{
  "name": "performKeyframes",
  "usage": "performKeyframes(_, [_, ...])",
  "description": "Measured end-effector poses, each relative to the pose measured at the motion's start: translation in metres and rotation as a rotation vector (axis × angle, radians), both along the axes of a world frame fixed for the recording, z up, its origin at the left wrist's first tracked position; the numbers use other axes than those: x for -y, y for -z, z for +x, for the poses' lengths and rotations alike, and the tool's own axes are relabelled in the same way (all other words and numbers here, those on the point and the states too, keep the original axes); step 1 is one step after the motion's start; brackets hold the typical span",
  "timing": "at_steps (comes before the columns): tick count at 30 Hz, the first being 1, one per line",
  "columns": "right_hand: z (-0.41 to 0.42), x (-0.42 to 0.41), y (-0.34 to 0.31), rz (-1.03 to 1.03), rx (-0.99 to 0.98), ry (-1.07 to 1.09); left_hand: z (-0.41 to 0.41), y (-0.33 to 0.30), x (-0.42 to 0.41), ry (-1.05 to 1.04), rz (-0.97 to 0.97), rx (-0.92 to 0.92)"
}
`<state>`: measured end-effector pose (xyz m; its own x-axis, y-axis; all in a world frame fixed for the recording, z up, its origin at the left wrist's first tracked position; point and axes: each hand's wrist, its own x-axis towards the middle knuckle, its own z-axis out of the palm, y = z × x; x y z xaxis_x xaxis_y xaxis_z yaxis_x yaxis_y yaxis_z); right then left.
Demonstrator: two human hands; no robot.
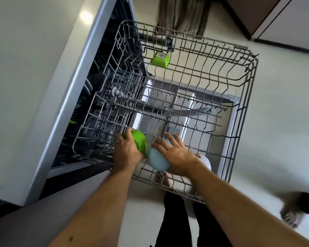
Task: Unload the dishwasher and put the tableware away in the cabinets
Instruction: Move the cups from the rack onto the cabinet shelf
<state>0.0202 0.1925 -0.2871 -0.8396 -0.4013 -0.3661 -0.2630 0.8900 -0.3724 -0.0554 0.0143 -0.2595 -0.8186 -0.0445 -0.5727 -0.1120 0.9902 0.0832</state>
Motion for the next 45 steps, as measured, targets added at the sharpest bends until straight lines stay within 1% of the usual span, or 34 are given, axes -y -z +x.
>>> performKeyframes(2, [0.004, -0.008, -0.018, -0.184, 0.075, 0.171, 0.002, -0.014, 0.0, -0.05, 0.021, -0.021])
performKeyframes(4, [0.008, -0.018, -0.04, -0.301, 0.1, 0.35, 0.002, -0.032, -0.003, -0.092, 0.052, -0.038])
performKeyframes(7, [0.012, -0.031, -0.079, -0.361, 0.031, 0.554, 0.005, -0.067, -0.006, -0.159, 0.154, -0.079])
performKeyframes(10, [0.008, -0.038, -0.115, -0.352, -0.05, 0.619, 0.013, -0.102, -0.008, -0.185, 0.296, -0.128])
performKeyframes(12, [0.004, -0.044, -0.142, -0.348, -0.111, 0.615, 0.021, -0.129, -0.011, -0.184, 0.358, -0.176])
performKeyframes(15, [-0.005, -0.054, -0.184, -0.346, -0.179, 0.601, 0.036, -0.17, -0.017, -0.173, 0.376, -0.28])
performKeyframes(20, [-0.014, -0.064, -0.247, -0.362, -0.25, 0.607, 0.059, -0.232, -0.016, -0.269, 0.451, -0.443])
performKeyframes(24, [-0.02, -0.062, -0.295, -0.384, -0.349, 0.561, 0.074, -0.28, -0.014, -0.328, 0.462, -0.579])
performKeyframes(29, [-0.022, -0.048, -0.355, -0.441, -0.445, 0.449, 0.098, -0.335, -0.004, -0.388, 0.483, -0.747])
performKeyframes(32, [-0.022, -0.031, -0.396, -0.503, -0.463, 0.365, 0.113, -0.368, 0.007, -0.454, 0.495, -0.861])
performKeyframes(36, [-0.021, 0.001, -0.449, -0.605, -0.545, 0.286, 0.136, -0.416, 0.026, -0.551, 0.491, -1.004])
performKeyframes(40, [-0.017, 0.041, -0.492, -0.666, -0.604, 0.189, 0.161, -0.46, 0.059, -0.664, 0.486, -1.127])
performKeyframes(43, [-0.011, 0.076, -0.522, -0.731, -0.629, 0.124, 0.179, -0.492, 0.088, -0.746, 0.513, -1.188])
performKeyframes(45, [-0.005, 0.103, -0.542, -0.772, -0.624, 0.08, 0.188, -0.512, 0.108, -0.756, 0.485, -1.212])
